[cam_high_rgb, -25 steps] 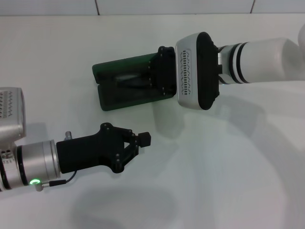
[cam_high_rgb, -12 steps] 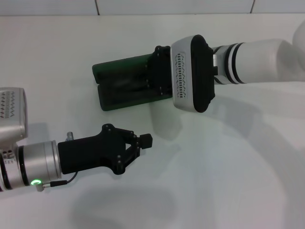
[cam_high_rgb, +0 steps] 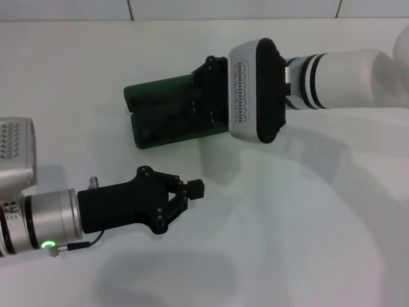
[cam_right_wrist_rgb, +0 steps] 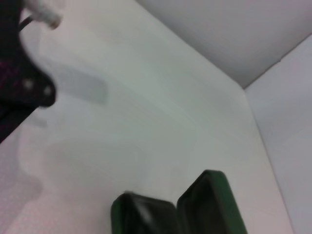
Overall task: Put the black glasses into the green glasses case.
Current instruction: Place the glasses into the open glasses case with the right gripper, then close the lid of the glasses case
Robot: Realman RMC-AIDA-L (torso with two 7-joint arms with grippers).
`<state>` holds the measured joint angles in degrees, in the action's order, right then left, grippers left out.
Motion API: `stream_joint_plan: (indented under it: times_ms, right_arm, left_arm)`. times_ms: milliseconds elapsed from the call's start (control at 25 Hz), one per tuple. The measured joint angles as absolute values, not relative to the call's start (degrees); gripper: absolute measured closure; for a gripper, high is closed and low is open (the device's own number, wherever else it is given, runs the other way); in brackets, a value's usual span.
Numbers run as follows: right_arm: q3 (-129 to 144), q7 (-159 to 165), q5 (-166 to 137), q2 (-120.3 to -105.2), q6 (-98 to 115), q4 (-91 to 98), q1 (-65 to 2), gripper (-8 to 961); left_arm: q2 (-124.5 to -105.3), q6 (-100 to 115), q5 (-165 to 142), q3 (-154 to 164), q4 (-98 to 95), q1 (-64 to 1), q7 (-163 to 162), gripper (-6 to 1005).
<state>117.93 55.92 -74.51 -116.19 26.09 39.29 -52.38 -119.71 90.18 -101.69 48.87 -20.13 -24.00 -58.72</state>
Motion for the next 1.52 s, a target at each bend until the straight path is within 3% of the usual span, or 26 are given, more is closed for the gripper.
stream_joint_plan:
  times_ms: [280,480,720,1000,1440,1520]
  right_arm:
    - [115.88,55.96,-72.36,-116.19,26.44,39.98,-49.28,742]
    - [108.09,55.97,-72.09,-116.19,30.36,45.14,-41.92,732]
    - [91.12,55.96,-68.78,-115.89,50.61,46.41,-31.02,719]
    - [75.05,53.85,-68.31,-115.45,69.67,33.36,-25.00,704]
    - [69.82,49.62,-71.98,-114.64,79.81,23.69,-20.16,493]
    - [69.77,49.48,-72.83,-114.72,79.83,23.32,-19.71,410]
  left_arm:
    - [-119.71,90.17,-101.63,48.87,-20.13,-23.80,-58.89,1000]
    - [-119.71,90.16,-101.38,48.80,-20.13,-23.97,-59.00,1000]
    - [-119.76,88.16,-100.24,48.28,-20.56,-24.87,-62.04,1000]
    - [-119.67,79.76,-99.90,48.20,-20.70,-27.93,-66.72,1000]
    - [-117.92,73.22,-99.78,48.15,-23.21,-28.83,-72.02,1000]
    - [-117.95,71.47,-99.49,48.10,-23.36,-29.07,-72.24,1000]
